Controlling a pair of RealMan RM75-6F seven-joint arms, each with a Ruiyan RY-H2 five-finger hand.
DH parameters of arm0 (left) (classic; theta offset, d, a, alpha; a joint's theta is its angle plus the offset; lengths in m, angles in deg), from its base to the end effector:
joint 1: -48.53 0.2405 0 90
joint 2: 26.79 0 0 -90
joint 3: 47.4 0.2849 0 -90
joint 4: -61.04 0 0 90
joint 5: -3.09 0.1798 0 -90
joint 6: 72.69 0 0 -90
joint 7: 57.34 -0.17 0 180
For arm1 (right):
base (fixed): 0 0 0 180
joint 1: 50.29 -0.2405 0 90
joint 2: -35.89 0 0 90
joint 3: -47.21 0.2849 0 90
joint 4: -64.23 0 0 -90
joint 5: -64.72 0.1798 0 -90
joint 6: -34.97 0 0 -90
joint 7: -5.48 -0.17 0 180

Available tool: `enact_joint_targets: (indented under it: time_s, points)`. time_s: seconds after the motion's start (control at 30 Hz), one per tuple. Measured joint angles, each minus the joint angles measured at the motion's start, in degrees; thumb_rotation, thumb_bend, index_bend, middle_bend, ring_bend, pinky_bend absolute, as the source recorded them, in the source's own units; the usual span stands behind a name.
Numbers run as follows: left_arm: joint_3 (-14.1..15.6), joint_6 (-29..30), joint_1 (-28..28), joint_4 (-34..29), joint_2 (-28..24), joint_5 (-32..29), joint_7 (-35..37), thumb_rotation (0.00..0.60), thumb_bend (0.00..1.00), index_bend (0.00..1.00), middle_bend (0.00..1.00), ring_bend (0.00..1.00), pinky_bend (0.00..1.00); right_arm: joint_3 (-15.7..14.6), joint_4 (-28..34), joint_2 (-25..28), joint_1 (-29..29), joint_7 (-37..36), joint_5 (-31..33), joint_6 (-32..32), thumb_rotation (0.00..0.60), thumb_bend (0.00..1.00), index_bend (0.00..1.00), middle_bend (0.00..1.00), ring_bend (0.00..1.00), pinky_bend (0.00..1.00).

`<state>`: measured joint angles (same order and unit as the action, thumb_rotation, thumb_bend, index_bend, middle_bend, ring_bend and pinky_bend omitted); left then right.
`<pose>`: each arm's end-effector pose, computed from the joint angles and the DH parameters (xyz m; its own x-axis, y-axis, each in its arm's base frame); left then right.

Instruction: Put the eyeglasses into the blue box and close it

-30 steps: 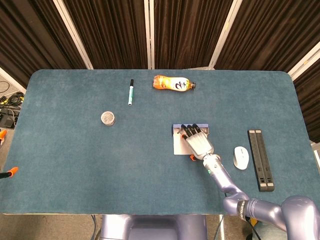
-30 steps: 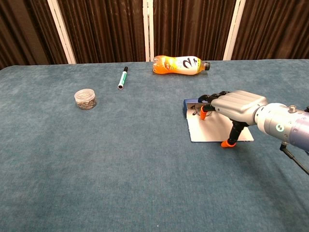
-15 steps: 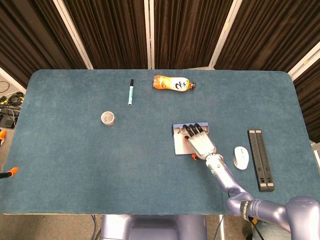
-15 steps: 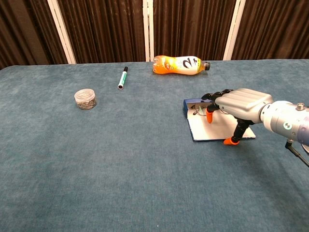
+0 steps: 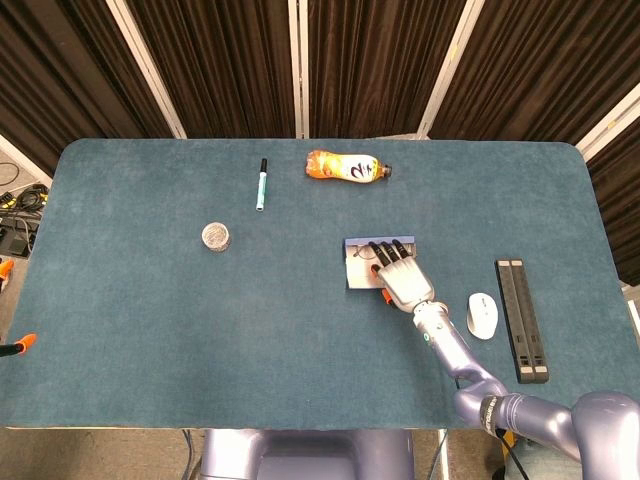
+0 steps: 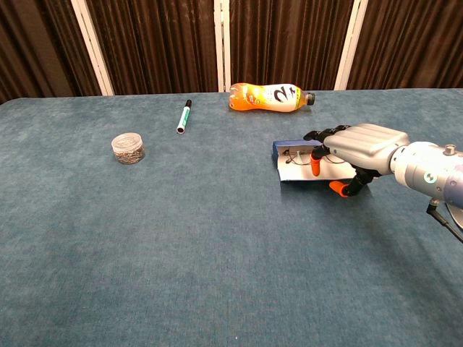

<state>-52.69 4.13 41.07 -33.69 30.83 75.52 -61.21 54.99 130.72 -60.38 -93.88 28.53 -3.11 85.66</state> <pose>-0.3517 0.2252 0.2357 0.4717 0.0865 0.8775 0.8601 0.1739 -0.4795 -0.1967 -0.3994 -0.0319 0.6587 -0.2022 0.7248 -0.7289 -0.4107 0.5478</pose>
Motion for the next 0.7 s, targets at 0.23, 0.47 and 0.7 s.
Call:
enact_joint_targets:
  time_s: [0.23, 0.47, 0.7]
  points:
    - [-0.05, -0.23, -0.12, 0.25, 0.11, -0.24, -0.07, 0.600, 0.00, 0.00, 0.00, 0.00, 0.00, 1.00, -2.23, -1.03, -0.52, -0.29, 0.70, -0.42, 0.600, 0.43, 0.45, 0.00, 0.00, 0.00]
    - [-0.08, -0.29, -0.17, 0.29, 0.24, -0.43, -0.29, 0.600, 0.00, 0.00, 0.00, 0.00, 0.00, 1.68, -3.60, -1.84, -0.64, -1.88, -0.21, 0.79, 0.600, 0.43, 0.54, 0.00, 0.00, 0.00]
    - [-0.04, -0.21, -0.13, 0.17, 0.21, -0.34, -0.27, 0.600, 0.00, 0.00, 0.00, 0.00, 0.00, 0.90, -3.09, -1.10, 0.00, -3.48, -2.31, 1.95, 0.600, 0.45, 0.60, 0.00, 0.00, 0.00]
